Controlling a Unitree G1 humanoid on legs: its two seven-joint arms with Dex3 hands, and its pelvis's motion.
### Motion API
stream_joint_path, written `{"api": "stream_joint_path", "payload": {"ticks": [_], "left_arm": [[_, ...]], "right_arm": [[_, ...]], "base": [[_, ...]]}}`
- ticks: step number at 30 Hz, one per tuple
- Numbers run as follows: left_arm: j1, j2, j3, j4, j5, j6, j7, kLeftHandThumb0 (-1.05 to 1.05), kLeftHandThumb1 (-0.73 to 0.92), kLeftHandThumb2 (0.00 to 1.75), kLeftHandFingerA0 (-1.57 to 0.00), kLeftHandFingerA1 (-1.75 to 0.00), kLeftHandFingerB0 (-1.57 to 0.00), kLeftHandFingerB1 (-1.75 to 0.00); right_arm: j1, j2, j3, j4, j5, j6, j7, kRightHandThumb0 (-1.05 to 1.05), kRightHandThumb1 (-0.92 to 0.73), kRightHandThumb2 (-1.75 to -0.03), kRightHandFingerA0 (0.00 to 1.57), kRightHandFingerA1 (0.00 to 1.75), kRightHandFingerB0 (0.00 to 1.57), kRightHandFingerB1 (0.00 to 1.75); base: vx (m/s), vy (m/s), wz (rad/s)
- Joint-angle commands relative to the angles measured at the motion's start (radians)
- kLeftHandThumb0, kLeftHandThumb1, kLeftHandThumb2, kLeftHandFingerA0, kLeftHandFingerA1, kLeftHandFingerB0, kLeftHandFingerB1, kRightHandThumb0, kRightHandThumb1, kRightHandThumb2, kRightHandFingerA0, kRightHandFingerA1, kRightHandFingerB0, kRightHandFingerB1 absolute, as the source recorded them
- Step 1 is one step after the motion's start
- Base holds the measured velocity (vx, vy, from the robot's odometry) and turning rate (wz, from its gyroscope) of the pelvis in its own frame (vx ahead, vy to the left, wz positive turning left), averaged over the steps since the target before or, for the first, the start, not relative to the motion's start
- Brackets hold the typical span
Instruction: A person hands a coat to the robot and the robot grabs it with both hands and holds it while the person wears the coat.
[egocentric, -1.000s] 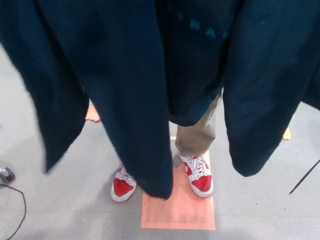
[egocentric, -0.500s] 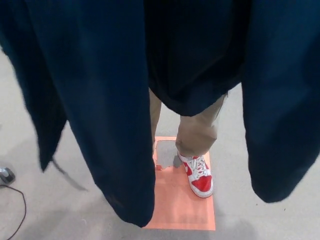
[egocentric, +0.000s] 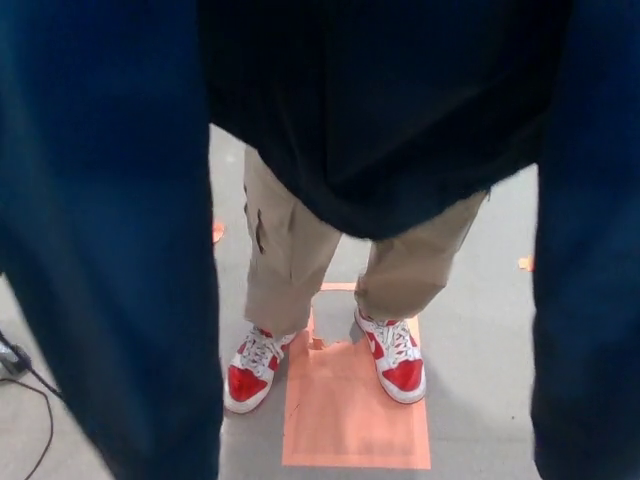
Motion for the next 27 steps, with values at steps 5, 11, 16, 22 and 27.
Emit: {"api": "stream_joint_path", "payload": {"ticks": [5, 11, 16, 22, 27], "left_arm": [[-0.035, 0.06, -0.021, 0.037, 0.034, 0.067, 0.015, -0.45, 0.84, 0.67, -0.97, -1.75, -0.7, -1.65], [-0.046, 0.075, -0.031, 0.042, 0.036, 0.062, -0.005, -0.43, 0.84, 0.65, -0.95, -1.75, -0.71, -1.56], [-0.043, 0.078, -0.021, 0.043, 0.029, 0.056, 0.003, -0.42, 0.82, 0.65, -0.96, -1.75, -0.75, -1.56], [-0.039, 0.077, -0.013, 0.044, 0.026, 0.052, -0.015, -0.44, 0.83, 0.65, -0.97, -1.75, -0.74, -1.59], [-0.036, 0.078, -0.013, 0.044, 0.028, 0.052, -0.015, -0.45, 0.84, 0.65, -0.95, -1.75, -0.73, -1.58]], "right_arm": [[-0.025, -0.068, 0.018, 0.027, -0.024, 0.1, -0.043, -0.48, -0.8, -0.69, 0.97, 1.75, 0.75, 1.6], [-0.029, -0.076, 0.02, 0.03, -0.024, 0.099, -0.03, -0.46, -0.77, -0.69, 0.95, 1.75, 0.73, 1.66], [-0.033, -0.081, 0.029, 0.032, -0.036, 0.105, -0.029, -0.46, -0.78, -0.67, 0.95, 1.75, 0.72, 1.68], [-0.033, -0.082, 0.031, 0.031, -0.036, 0.107, -0.032, -0.46, -0.78, -0.68, 0.96, 1.75, 0.71, 1.69], [-0.033, -0.084, 0.032, 0.031, -0.034, 0.099, -0.029, -0.46, -0.78, -0.67, 0.96, 1.75, 0.75, 1.64]], "base": [[0.0, 0.0, 0.0], [0.0, 0.0, 0.0], [0.0, 0.0, 0.0], [0.0, 0.0, 0.0], [0.0, 0.0, 0.0]]}}
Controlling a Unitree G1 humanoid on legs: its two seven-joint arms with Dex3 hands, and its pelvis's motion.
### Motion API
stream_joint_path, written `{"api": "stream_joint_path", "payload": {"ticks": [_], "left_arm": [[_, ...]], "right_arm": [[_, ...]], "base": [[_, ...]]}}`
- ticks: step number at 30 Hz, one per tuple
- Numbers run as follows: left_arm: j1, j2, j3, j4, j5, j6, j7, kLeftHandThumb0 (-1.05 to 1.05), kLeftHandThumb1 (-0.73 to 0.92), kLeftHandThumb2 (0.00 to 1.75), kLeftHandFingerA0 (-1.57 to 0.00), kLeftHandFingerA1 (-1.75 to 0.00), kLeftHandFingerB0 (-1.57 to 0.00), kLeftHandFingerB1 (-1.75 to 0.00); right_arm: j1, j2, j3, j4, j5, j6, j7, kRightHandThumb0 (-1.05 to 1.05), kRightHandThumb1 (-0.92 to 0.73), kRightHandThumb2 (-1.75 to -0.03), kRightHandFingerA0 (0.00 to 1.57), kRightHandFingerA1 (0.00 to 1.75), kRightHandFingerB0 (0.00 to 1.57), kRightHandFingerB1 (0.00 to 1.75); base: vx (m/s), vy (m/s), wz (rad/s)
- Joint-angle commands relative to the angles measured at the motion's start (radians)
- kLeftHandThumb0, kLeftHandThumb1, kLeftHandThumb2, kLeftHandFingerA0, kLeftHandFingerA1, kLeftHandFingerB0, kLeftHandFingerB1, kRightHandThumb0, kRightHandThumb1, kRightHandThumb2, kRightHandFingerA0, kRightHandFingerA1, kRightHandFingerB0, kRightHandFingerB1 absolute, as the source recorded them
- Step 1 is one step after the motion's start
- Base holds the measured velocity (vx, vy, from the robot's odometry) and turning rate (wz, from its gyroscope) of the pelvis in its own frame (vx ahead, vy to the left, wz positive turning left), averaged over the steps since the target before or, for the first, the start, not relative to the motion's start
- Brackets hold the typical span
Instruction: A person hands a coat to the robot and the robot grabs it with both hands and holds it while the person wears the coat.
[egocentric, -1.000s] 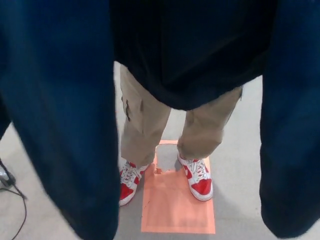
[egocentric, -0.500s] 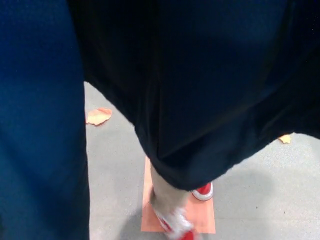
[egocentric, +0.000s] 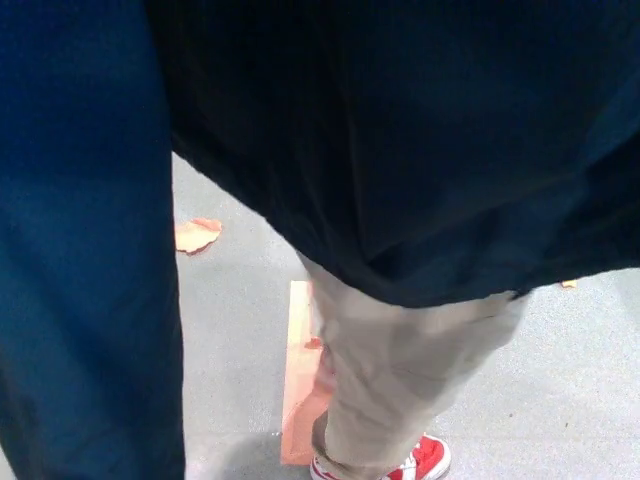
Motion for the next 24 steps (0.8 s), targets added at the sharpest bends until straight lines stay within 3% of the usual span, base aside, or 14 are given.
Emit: {"api": "stream_joint_path", "payload": {"ticks": [1, 8, 15, 24], "left_arm": [[-0.003, 0.075, 0.018, 0.025, -0.007, 0.051, -0.014, -0.44, 0.84, 0.65, -0.94, -1.75, -0.73, -1.55], [0.001, 0.073, 0.015, 0.027, -0.003, 0.064, -0.019, -0.47, 0.85, 0.66, -0.95, -1.75, -0.7, -1.63], [0.006, 0.081, 0.02, 0.027, -0.007, 0.053, -0.043, -0.46, 0.87, 0.66, -0.91, -1.75, -0.68, -1.58], [0.025, 0.087, 0.011, 0.025, 0.004, 0.049, -0.02, -0.46, 0.83, 0.65, -0.88, -1.75, -0.66, -1.54]], "right_arm": [[-0.022, -0.071, -0.006, 0.011, -0.003, 0.093, -0.018, -0.46, -0.79, -0.66, 0.97, 1.75, 0.75, 1.66], [-0.019, -0.072, -0.007, 0.012, -0.003, 0.1, -0.012, -0.46, -0.79, -0.66, 0.96, 1.75, 0.72, 1.69], [-0.018, -0.073, -0.007, 0.011, -0.007, 0.094, -0.015, -0.45, -0.78, -0.66, 0.95, 1.75, 0.75, 1.62], [-0.009, -0.071, -0.008, 0.011, -0.007, 0.096, -0.005, -0.46, -0.79, -0.65, 0.97, 1.75, 0.76, 1.66]], "base": [[0.0, 0.0, 0.0], [0.0, 0.0, 0.0], [0.0, 0.0, 0.0], [0.0, 0.0, 0.0]]}}
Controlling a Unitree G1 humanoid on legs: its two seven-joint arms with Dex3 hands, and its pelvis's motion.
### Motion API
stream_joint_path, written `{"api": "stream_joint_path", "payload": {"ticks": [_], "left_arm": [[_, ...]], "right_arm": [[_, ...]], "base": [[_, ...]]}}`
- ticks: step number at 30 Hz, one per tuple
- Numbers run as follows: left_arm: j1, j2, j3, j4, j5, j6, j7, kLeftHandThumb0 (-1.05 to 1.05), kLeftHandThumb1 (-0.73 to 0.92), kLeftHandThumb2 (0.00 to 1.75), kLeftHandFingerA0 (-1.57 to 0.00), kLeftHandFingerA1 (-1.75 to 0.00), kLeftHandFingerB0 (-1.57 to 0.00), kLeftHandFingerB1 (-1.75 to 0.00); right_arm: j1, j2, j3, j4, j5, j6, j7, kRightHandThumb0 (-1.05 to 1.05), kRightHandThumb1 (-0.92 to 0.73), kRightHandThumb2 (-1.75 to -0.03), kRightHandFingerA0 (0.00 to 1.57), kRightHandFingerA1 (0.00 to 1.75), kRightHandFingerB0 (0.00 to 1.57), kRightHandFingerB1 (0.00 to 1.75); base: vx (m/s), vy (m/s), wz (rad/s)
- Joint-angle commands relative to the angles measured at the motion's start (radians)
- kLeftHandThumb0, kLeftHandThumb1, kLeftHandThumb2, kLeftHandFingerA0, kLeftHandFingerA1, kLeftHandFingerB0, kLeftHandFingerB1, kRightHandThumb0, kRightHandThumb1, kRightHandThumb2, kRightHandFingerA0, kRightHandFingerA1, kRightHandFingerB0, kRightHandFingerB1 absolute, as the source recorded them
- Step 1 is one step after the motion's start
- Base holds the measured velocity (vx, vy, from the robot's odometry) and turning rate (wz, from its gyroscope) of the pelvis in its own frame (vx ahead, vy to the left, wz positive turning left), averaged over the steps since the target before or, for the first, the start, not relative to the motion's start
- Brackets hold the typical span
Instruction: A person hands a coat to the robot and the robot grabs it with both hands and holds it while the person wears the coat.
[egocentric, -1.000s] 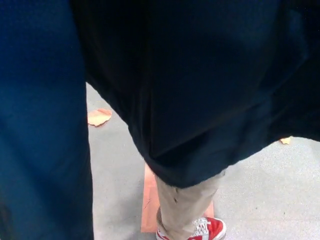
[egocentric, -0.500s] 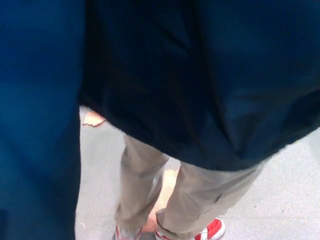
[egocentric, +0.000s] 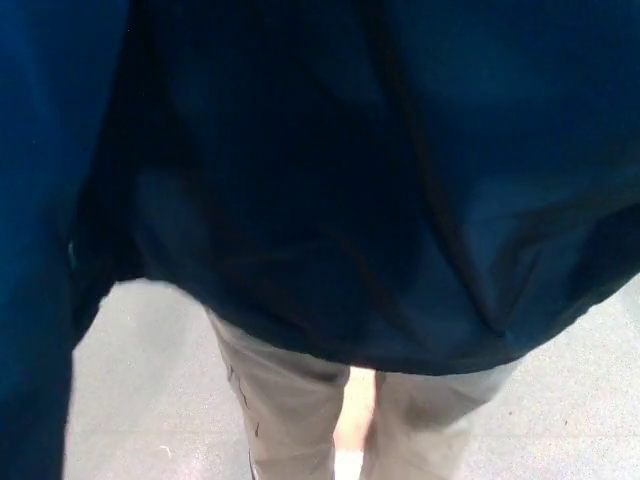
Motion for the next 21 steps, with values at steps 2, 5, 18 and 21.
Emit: {"api": "stream_joint_path", "payload": {"ticks": [2, 5, 18, 21], "left_arm": [[0.016, 0.084, 0.012, 0.025, -0.002, 0.059, 0.004, -0.46, 0.84, 0.65, -0.89, -1.75, -0.65, -1.54], [0.019, 0.085, 0.013, 0.025, -0.002, 0.057, 0.004, -0.46, 0.86, 0.66, -0.89, -1.75, -0.65, -1.54], [0.057, 0.052, 0.191, 0.008, -0.139, 0.015, -0.012, -0.86, 0.68, 0.9, 0.0, 0.0, 0.0, -0.01], [0.059, 0.048, 0.205, 0.003, -0.132, 0.024, -0.024, -0.82, 0.82, 0.83, 0.0, 0.0, 0.0, 0.0]], "right_arm": [[-0.007, -0.055, -0.005, 0.008, 0.001, 0.088, -0.018, -0.45, -0.78, -0.65, 0.98, 1.75, 0.77, 1.67], [-0.007, -0.056, -0.003, 0.008, -0.004, 0.091, -0.017, -0.45, -0.79, -0.65, 0.98, 1.75, 0.76, 1.66], [-0.005, -0.057, -0.108, 0.0, 0.09, 0.064, 0.178, -1.05, -0.76, -1.08, 0.0, 0.04, 0.0, 0.0], [0.003, -0.056, -0.136, -0.005, 0.113, 0.049, 0.168, -1.05, -0.76, -1.06, 0.0, 0.05, 0.0, 0.0]], "base": [[0.0, 0.0, 0.0], [0.0, 0.0, 0.0], [0.0, 0.0, 0.0], [0.0, 0.0, 0.0]]}}
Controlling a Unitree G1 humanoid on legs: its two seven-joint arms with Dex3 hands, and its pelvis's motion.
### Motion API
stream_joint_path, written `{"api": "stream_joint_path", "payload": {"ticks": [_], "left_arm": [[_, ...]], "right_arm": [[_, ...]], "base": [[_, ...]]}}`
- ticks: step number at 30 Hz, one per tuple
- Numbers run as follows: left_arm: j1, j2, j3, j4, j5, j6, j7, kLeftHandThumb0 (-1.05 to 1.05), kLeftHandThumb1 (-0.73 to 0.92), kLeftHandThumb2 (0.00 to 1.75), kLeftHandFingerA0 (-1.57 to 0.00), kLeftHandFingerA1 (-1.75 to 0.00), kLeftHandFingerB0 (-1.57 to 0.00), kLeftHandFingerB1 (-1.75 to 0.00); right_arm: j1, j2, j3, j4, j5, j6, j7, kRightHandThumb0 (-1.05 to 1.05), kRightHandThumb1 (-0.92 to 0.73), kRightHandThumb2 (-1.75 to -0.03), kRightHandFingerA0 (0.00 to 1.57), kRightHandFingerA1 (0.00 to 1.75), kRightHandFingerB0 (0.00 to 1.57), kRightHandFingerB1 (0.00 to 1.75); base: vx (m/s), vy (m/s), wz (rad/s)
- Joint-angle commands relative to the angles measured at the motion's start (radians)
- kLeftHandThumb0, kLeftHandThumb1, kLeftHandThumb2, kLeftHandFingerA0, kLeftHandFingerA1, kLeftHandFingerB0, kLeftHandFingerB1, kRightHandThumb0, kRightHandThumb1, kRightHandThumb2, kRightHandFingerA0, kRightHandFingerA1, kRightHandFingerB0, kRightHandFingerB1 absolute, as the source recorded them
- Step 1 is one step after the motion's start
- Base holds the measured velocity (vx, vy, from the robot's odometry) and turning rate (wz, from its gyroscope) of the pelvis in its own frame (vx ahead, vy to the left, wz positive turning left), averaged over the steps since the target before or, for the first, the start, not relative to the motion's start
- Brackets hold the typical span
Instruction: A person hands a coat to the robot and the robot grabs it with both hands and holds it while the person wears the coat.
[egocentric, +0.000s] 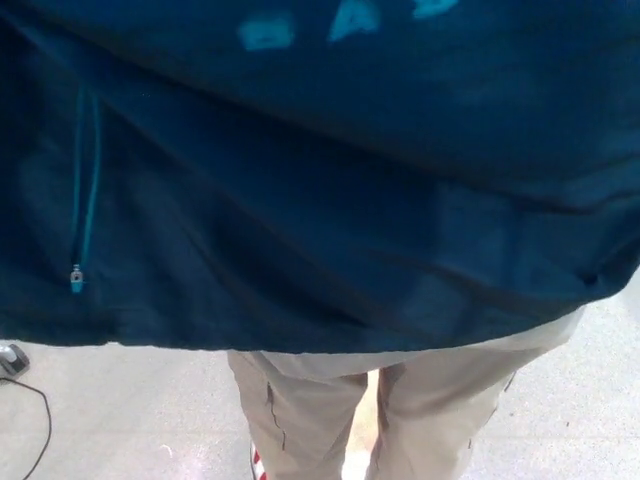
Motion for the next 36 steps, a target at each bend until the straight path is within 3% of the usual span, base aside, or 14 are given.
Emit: {"api": "stream_joint_path", "payload": {"ticks": [1, 3, 4, 5, 6, 7, 8, 9, 10, 13, 17, 23, 31, 36], "left_arm": [[0.008, 0.015, 0.047, -0.004, -0.062, 0.033, -0.03, -0.81, 0.82, 0.83, 0.0, 0.0, 0.0, 0.0], [0.013, 0.015, 0.07, -0.008, -0.083, 0.025, -0.053, -0.8, 0.78, 0.85, 0.0, 0.0, 0.0, 0.0], [0.015, 0.016, 0.079, -0.012, -0.088, 0.023, -0.057, -1.02, 0.79, 1.04, 0.0, -0.12, 0.0, -0.01], [0.018, 0.016, 0.089, -0.015, -0.095, 0.018, -0.062, -0.81, 0.85, 0.67, 0.0, 0.0, 0.0, 0.0], [0.021, 0.017, 0.101, -0.019, -0.107, 0.004, -0.067, -0.82, 0.67, 0.88, 0.0, 0.0, 0.0, -0.02], [0.023, 0.019, 0.106, -0.022, -0.108, -0.005, -0.065, -0.82, 0.67, 0.88, 0.0, 0.0, 0.0, -0.02], [0.026, 0.023, 0.097, -0.026, -0.092, 0.005, -0.044, -0.79, 0.88, 0.66, 0.0, 0.0, 0.0, 0.0], [0.032, 0.028, 0.103, -0.031, -0.097, -0.005, -0.038, -0.99, 0.77, 1.02, 0.0, -0.13, 0.0, -0.01], [0.035, 0.029, 0.106, -0.033, -0.099, -0.01, -0.033, -0.82, 0.68, 0.88, 0.0, 0.0, 0.0, -0.02], [0.046, 0.039, 0.108, -0.041, -0.094, -0.016, 0.008, -0.82, 0.66, 0.89, 0.0, 0.0, 0.0, -0.09], [0.058, 0.055, 0.104, -0.069, -0.084, -0.017, 0.045, -1.05, 0.87, 1.13, 0.0, -0.03, -0.07, -0.04], [0.115, 0.106, 0.104, -0.165, -0.082, -0.018, 0.034, -0.96, 0.91, 1.17, 0.0, -0.13, 0.0, -0.04], [0.444, 0.229, 0.222, -0.587, -0.123, 0.012, 0.01, -0.95, 0.9, 1.14, 0.0, -0.05, 0.0, -0.03], [0.742, 0.26, 0.366, -0.931, -0.161, 0.106, -0.051, -0.87, 0.88, 1.15, 0.0, -0.09, -0.03, -0.12]], "right_arm": [[0.006, -0.013, -0.052, -0.009, 0.072, 0.013, 0.035, -0.91, -0.68, -0.98, 0.0, 0.01, 0.0, 0.0], [0.011, -0.016, -0.064, -0.014, 0.078, 0.001, 0.027, -1.05, -0.77, -1.08, 0.0, 0.03, 0.0, 0.0], [0.016, -0.02, -0.076, -0.017, 0.089, -0.014, 0.029, -1.05, -0.76, -1.07, 0.0, 0.03, 0.0, 0.0], [0.018, -0.022, -0.084, -0.018, 0.096, -0.018, 0.034, -1.05, -0.77, -1.07, 0.0, 0.03, 0.0, 0.0], [0.019, -0.025, -0.093, -0.02, 0.106, -0.021, 0.044, -1.05, -0.77, -1.06, 0.0, 0.03, 0.0, 0.0], [0.019, -0.026, -0.1, -0.022, 0.111, -0.024, 0.052, -1.05, -0.77, -1.06, 0.0, 0.03, 0.0, 0.0], [0.02, -0.031, -0.11, -0.028, 0.12, -0.041, 0.061, -1.04, -0.76, -1.05, 0.0, 0.03, 0.0, 0.0], [0.018, -0.035, -0.114, -0.033, 0.123, -0.051, 0.069, -1.05, -0.78, -1.06, 0.0, 0.02, 0.0, 0.0], [0.018, -0.037, -0.115, -0.036, 0.122, -0.054, 0.07, -1.05, -0.78, -1.07, 0.0, 0.02, 0.0, 0.0], [0.018, -0.046, -0.117, -0.047, 0.123, -0.075, 0.069, -1.05, -0.8, -1.1, 0.0, 0.04, 0.0, 0.01], [0.018, -0.066, -0.135, -0.071, 0.144, -0.135, 0.054, -1.05, -0.79, -1.13, 0.0, 0.06, 0.0, 0.01], [0.056, -0.101, -0.163, -0.137, 0.169, -0.221, 0.02, -1.05, -0.81, -1.12, 0.0, 0.04, 0.0, 0.0], [0.343, -0.176, -0.275, -0.461, 0.271, -0.347, 0.069, -1.05, -0.81, -1.13, 0.0, 0.02, 0.0, 0.0], [0.61, -0.188, -0.395, -0.777, 0.352, -0.3, 0.081, -1.05, -0.81, -1.12, 0.0, 0.01, 0.0, 0.03]], "base": [[0.0, 0.0, 0.0], [0.0, 0.0, 0.0], [0.0, 0.0, 0.0], [0.0, 0.0, 0.0], [0.0, 0.0, 0.0], [0.0, 0.0, 0.0], [0.0, 0.0, 0.0], [0.0, 0.0, 0.0], [0.0, 0.0, 0.0], [0.0, 0.0, 0.0], [0.0, 0.0, 0.0], [0.0, 0.0, 0.0], [0.0, 0.0, 0.0], [0.0, 0.0, 0.0]]}}
